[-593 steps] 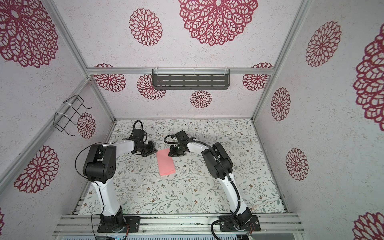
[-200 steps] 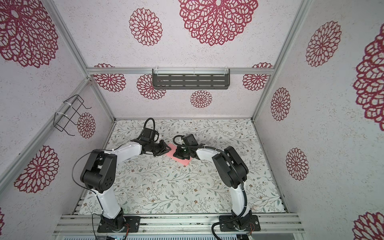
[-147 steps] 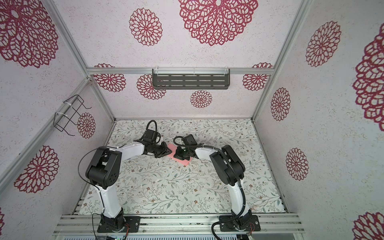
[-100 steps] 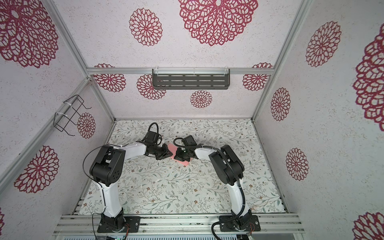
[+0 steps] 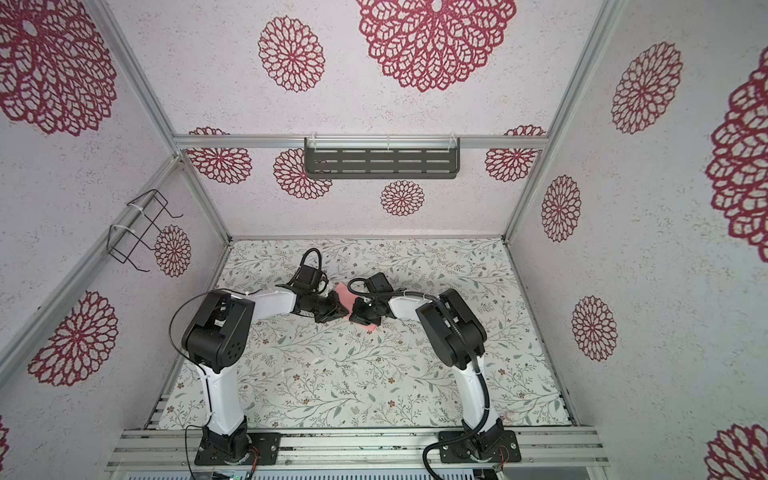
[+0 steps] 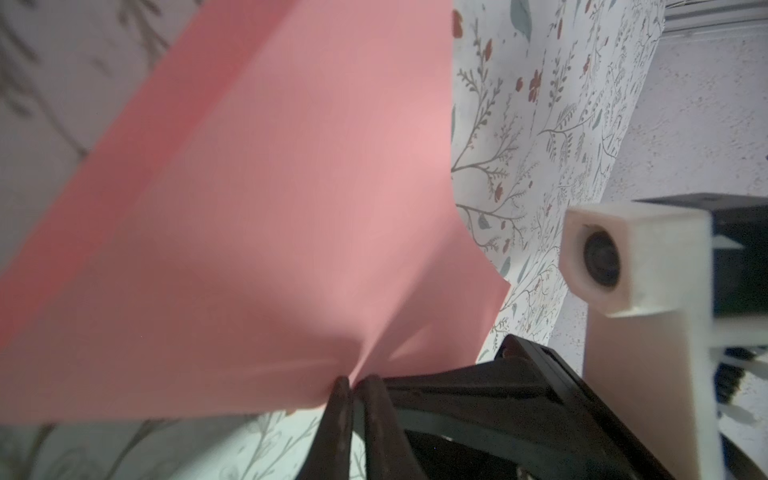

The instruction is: Fold a paper plane with a square sheet of paper (pick it up from the middle)

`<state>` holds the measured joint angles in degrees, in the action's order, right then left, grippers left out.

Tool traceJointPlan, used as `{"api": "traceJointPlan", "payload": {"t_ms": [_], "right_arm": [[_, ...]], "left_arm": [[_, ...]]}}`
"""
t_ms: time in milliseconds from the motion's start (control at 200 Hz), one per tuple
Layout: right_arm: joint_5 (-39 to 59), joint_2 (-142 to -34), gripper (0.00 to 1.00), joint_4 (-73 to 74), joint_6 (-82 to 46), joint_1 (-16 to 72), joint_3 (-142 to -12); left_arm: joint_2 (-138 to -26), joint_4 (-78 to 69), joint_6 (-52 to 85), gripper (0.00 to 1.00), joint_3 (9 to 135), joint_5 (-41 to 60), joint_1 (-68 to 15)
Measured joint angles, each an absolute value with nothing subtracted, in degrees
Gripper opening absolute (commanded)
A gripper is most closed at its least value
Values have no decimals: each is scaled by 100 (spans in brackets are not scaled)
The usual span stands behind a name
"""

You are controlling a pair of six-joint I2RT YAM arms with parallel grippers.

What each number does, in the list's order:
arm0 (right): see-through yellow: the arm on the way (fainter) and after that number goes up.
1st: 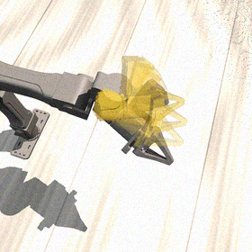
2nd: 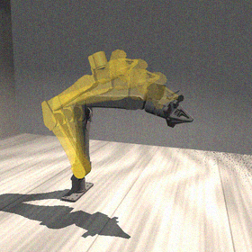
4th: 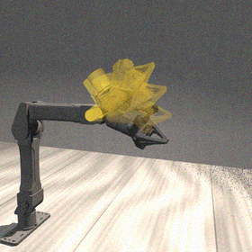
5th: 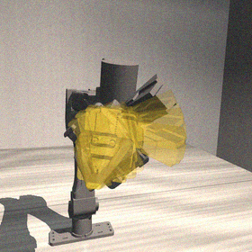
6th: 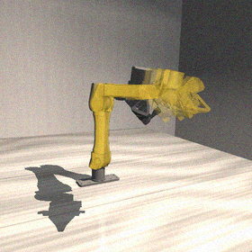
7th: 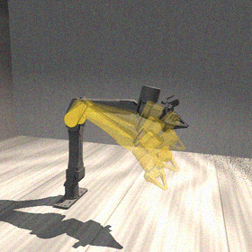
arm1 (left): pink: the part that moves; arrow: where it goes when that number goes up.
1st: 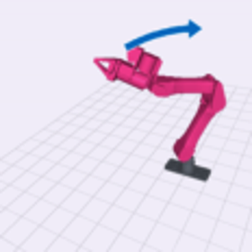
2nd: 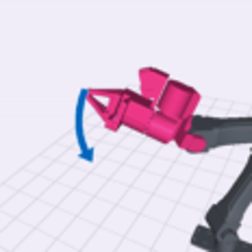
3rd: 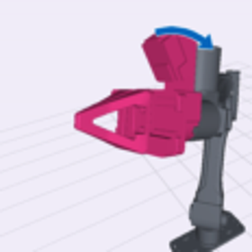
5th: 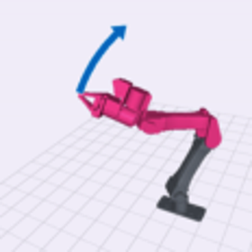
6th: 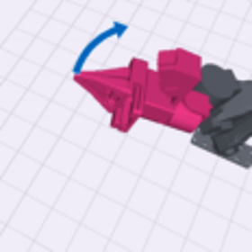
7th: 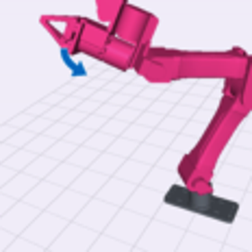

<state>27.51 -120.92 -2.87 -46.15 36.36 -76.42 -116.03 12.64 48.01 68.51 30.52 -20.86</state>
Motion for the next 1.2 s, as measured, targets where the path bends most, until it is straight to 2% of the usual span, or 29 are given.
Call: {"api": "traceJointPlan", "payload": {"t_ms": [475, 1201], "right_arm": [[2829, -12073, 9, -154, -4613, 3599, -7526], [2932, -10892, 10, -40, -4484, 3159, -5817]], "left_arm": [[-11703, 1275, 4794, 9, 6847, 2897, -2071], [-11701, 1282, 4617, 10, 6845, 2895, -2053]]}}
